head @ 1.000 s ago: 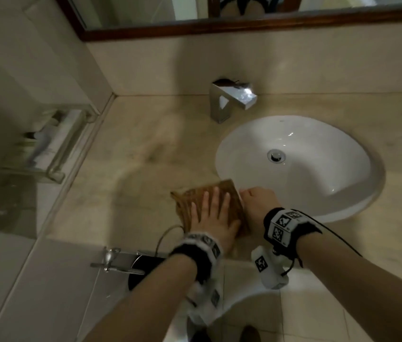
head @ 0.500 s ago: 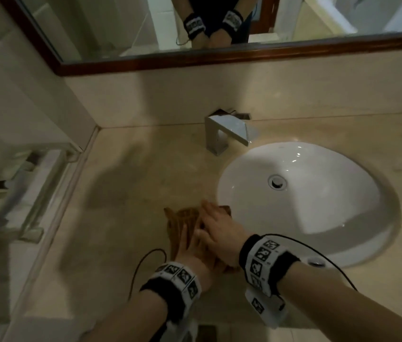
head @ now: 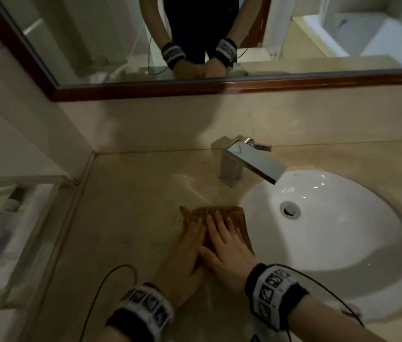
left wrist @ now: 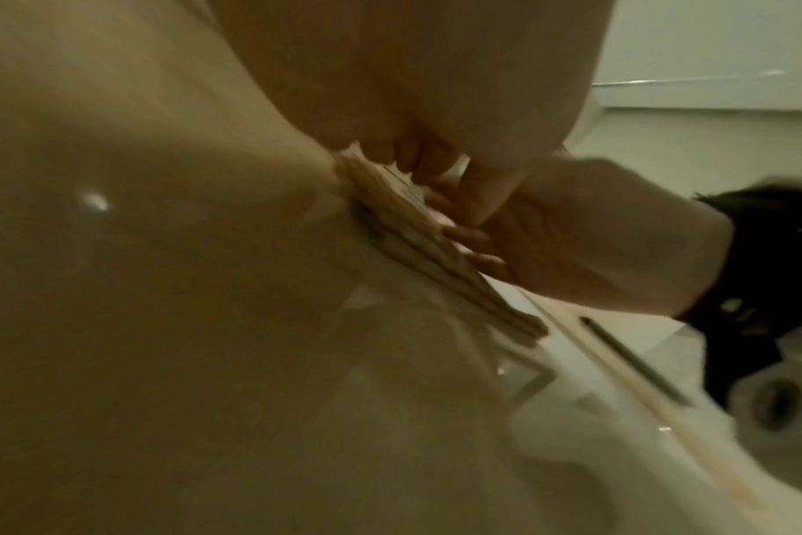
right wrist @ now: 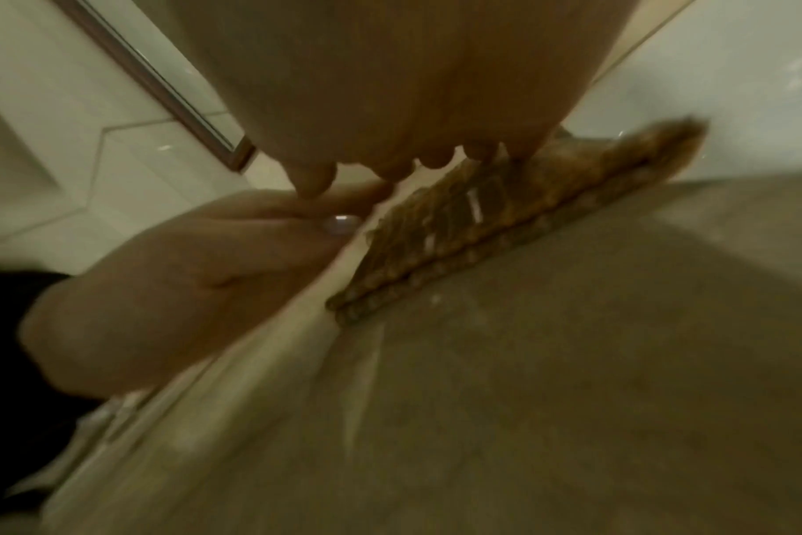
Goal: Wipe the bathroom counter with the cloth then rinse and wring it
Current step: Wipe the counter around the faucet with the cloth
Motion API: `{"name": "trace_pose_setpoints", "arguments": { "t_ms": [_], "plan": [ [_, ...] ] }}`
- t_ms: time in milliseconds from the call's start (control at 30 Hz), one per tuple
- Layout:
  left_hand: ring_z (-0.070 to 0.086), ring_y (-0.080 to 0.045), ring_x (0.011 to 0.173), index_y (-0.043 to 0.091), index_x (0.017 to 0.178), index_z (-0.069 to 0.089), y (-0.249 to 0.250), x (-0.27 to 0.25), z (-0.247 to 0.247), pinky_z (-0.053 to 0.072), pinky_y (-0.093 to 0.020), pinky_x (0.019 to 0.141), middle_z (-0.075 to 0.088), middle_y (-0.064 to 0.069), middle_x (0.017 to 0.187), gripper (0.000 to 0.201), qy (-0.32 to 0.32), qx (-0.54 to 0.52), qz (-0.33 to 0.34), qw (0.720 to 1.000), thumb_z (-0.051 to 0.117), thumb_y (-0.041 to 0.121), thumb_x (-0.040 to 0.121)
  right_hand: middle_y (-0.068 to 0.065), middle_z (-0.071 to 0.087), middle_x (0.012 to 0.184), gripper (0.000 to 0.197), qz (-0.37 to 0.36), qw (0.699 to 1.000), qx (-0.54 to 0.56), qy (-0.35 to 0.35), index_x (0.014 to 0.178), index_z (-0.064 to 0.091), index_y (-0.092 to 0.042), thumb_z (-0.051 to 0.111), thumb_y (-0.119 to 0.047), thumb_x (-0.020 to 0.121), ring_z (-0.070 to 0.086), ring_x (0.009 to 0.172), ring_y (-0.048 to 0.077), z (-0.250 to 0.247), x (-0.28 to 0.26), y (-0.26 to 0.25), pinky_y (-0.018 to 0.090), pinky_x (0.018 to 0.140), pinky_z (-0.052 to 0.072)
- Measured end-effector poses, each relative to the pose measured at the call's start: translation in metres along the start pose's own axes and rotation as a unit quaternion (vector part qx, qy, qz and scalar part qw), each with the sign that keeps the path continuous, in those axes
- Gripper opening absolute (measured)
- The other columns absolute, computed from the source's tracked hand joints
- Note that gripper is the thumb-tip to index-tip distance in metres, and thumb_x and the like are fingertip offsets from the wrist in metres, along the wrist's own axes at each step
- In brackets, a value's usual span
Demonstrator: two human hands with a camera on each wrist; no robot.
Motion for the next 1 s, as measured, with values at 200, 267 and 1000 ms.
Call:
{"name": "trace_pose_setpoints", "arguments": {
  "t_ms": [200, 267, 1000],
  "plan": [
    [-0.026, -0.017, 0.142, 0.029, 0.143, -0.031, -0.102, -0.017, -0.016, -0.011, -0.052, 0.113, -0.04, 0.003, 0.149, 0.085, -0.025, 0.13, -0.123, 0.984, -0.012, 0.077, 0.076, -0.007, -0.044, 0.146, 0.069, 0.015, 0.993, -0.116, 0.018, 0.141, -0.028, -0.046, 0.012, -0.07, 0.09, -0.039, 0.136, 0.026, 0.007, 0.036, 0.008, 0.045, 0.113, -0.023],
    [-0.029, -0.015, 0.14, 0.031, 0.143, -0.033, -0.107, -0.014, -0.011, -0.013, -0.054, 0.112, -0.041, 0.004, 0.148, 0.083, -0.034, 0.131, -0.111, 0.985, -0.007, 0.075, 0.078, -0.005, -0.045, 0.146, 0.071, 0.059, 0.992, -0.107, 0.03, 0.141, -0.03, -0.044, 0.015, -0.067, 0.092, -0.039, 0.136, 0.027, 0.003, 0.05, 0.004, 0.047, 0.113, -0.021],
    [-0.03, -0.021, 0.141, 0.03, 0.144, -0.03, -0.112, -0.011, -0.013, -0.015, -0.058, 0.11, -0.045, 0.006, 0.143, 0.085, -0.045, 0.125, -0.111, 0.985, 0.022, 0.069, 0.088, -0.015, -0.04, 0.148, 0.071, -0.057, 0.979, -0.19, -0.038, 0.135, -0.03, -0.055, 0.009, -0.078, 0.08, -0.035, 0.139, 0.017, -0.014, 0.085, -0.019, 0.038, 0.113, -0.02]
  ]
}}
Point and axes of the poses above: each hand's wrist, its own x-axis towards the middle knuckle, its own z-axis out of the palm, y = z × x, the point moved 2 cm from there along x, towards the middle knuckle
